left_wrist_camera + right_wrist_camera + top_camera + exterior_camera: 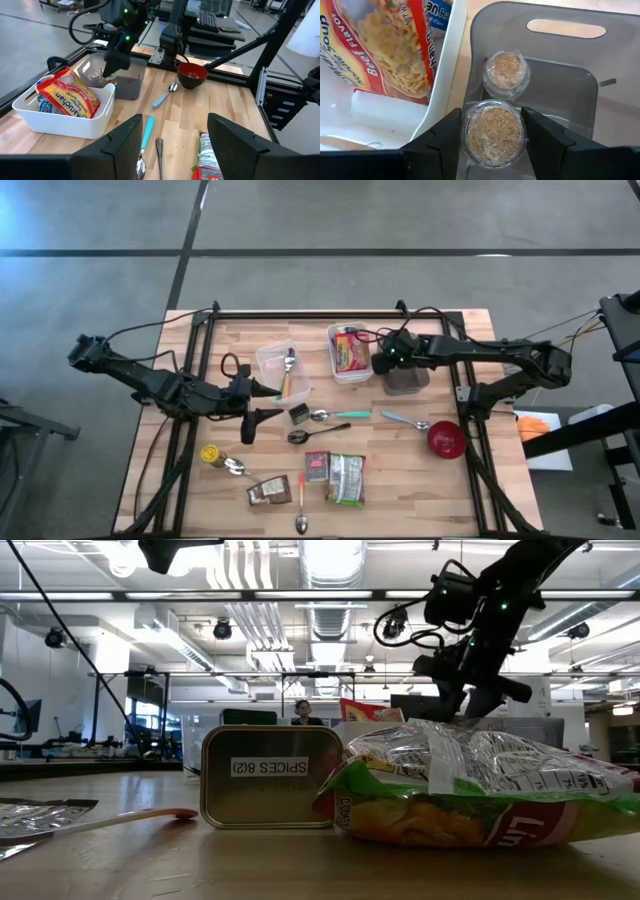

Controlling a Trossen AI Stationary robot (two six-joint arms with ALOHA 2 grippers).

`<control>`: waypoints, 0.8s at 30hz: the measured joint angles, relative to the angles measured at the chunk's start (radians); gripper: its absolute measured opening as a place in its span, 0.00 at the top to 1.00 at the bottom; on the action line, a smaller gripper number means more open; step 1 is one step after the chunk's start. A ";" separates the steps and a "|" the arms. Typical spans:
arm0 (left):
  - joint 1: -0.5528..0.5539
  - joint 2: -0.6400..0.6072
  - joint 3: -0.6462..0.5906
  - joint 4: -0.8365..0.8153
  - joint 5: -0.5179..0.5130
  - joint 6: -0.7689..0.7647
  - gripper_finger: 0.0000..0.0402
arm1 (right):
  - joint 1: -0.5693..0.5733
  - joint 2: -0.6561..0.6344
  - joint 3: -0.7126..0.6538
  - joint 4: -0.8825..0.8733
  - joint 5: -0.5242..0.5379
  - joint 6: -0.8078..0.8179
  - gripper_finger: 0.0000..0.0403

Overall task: Pick & Place Food Item
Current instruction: Put the brown seasoning bottle into the black bin

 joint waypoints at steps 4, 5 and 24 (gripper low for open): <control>0.000 0.001 0.000 0.000 0.000 0.000 0.44 | 0.004 0.002 -0.001 0.009 0.012 0.003 0.58; 0.000 0.001 0.000 0.000 0.000 0.000 0.44 | 0.004 0.002 -0.001 0.015 0.013 0.004 0.58; 0.000 0.001 0.000 0.000 0.000 -0.003 0.44 | 0.006 0.139 -0.002 0.062 0.015 0.006 0.58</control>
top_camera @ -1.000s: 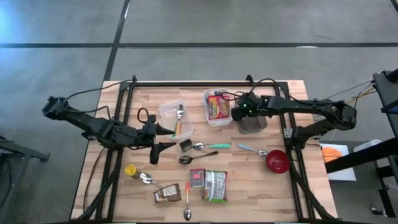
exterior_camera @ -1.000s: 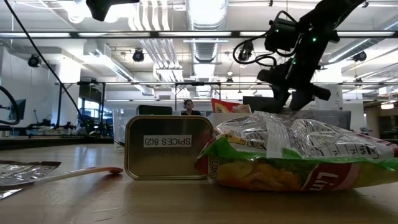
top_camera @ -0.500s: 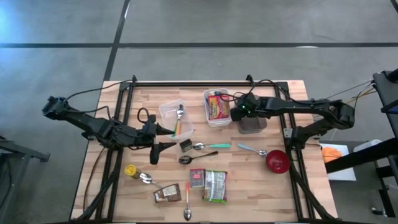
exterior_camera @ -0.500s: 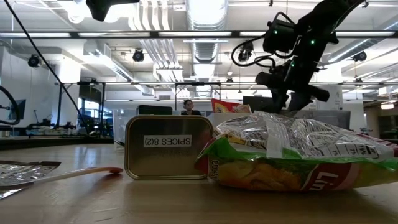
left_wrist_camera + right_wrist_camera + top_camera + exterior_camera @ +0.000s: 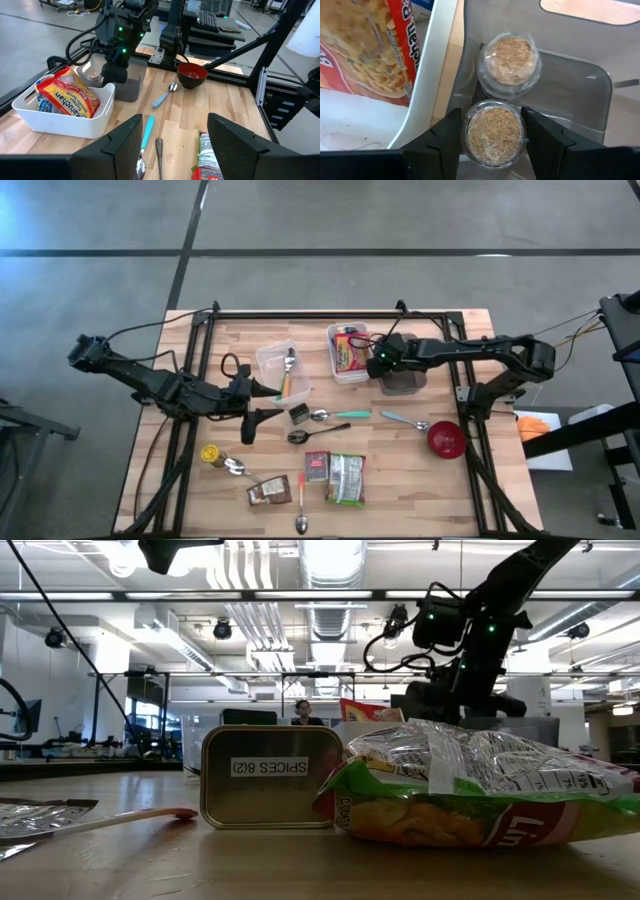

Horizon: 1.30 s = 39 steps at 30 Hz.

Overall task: Pick & Place Food Item
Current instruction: Put the brown seasoning bottle into the black bin, then put the green noodle pack into the white bin

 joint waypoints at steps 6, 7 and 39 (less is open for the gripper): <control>0.000 0.000 0.000 0.000 0.000 0.000 0.44 | 0.000 0.002 0.000 0.011 0.014 -0.006 0.58; 0.000 0.000 0.000 0.000 0.000 0.000 0.44 | 0.000 0.001 0.000 0.010 0.016 -0.008 0.57; 0.000 0.001 0.000 -0.036 0.000 -0.018 0.44 | 0.106 -0.212 0.000 -0.134 -0.014 0.023 0.17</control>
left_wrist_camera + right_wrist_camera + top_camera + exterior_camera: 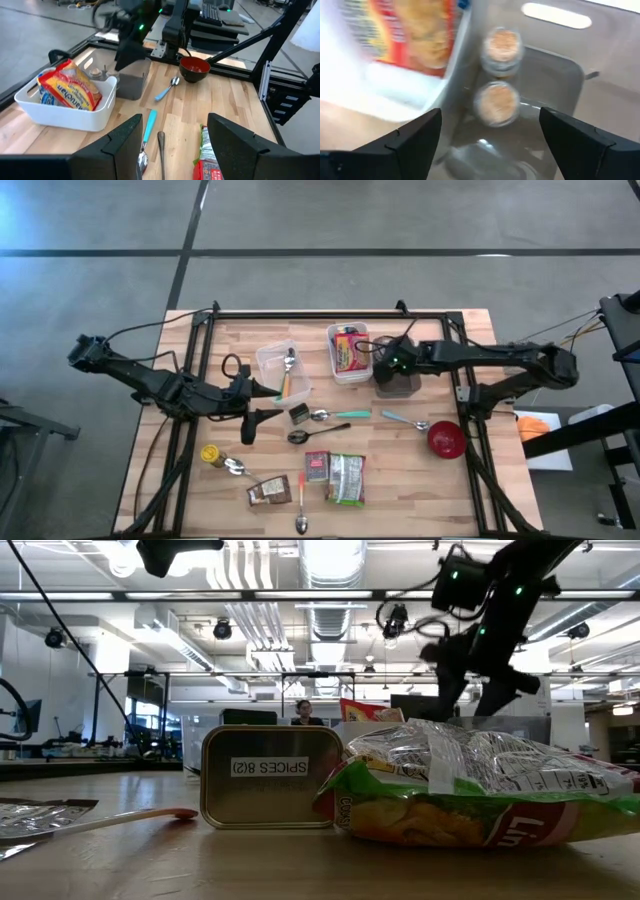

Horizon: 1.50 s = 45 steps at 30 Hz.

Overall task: Pick & Place Food Item
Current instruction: Put the green noodle pack into the white bin

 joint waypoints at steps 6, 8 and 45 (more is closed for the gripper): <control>0.000 0.000 0.000 -0.030 0.000 -0.009 0.44 | 0.140 -0.087 0.000 0.001 -0.029 0.039 0.17; 0.000 0.000 0.000 -0.031 0.000 -0.009 0.44 | 0.201 -0.097 0.000 0.005 -0.063 0.039 0.17; 0.000 0.000 0.000 -0.050 0.000 -0.034 0.44 | 0.670 -0.071 0.000 0.055 -0.096 0.368 0.17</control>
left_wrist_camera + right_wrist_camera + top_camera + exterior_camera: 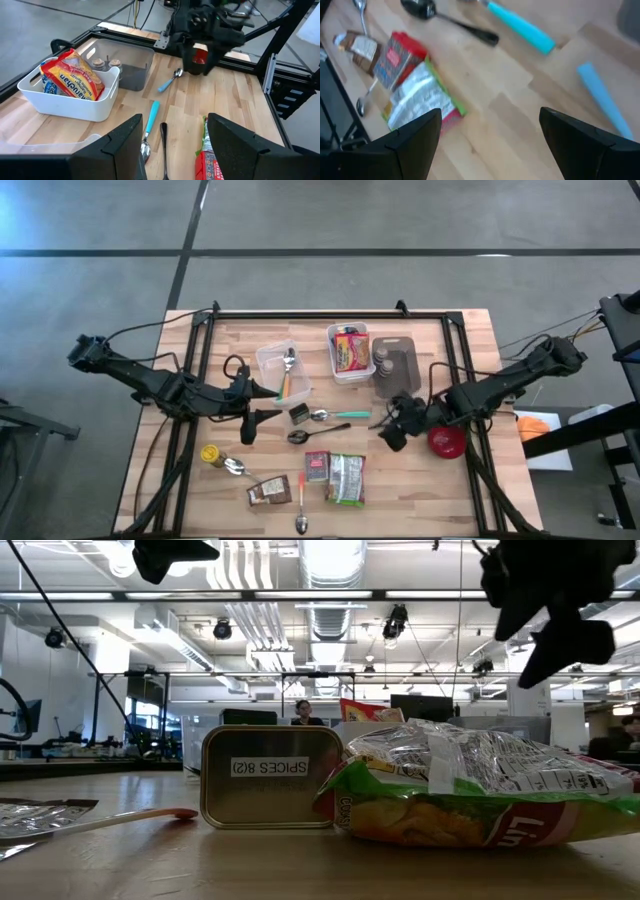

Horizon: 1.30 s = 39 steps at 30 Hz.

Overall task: Pick & Place Food Item
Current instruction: Put the green noodle pack into the white bin

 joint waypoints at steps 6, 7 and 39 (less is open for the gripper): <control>0.000 0.000 0.000 0.000 0.000 0.000 0.44 | 0.080 0.103 0.000 0.048 -0.006 -0.145 0.17; 0.000 0.000 0.000 0.000 0.000 0.000 0.44 | 0.091 0.129 0.001 0.074 -0.006 -0.178 0.17; 0.000 0.000 0.000 -0.007 0.000 0.000 0.44 | 0.131 0.580 0.478 -0.123 0.099 -0.501 0.17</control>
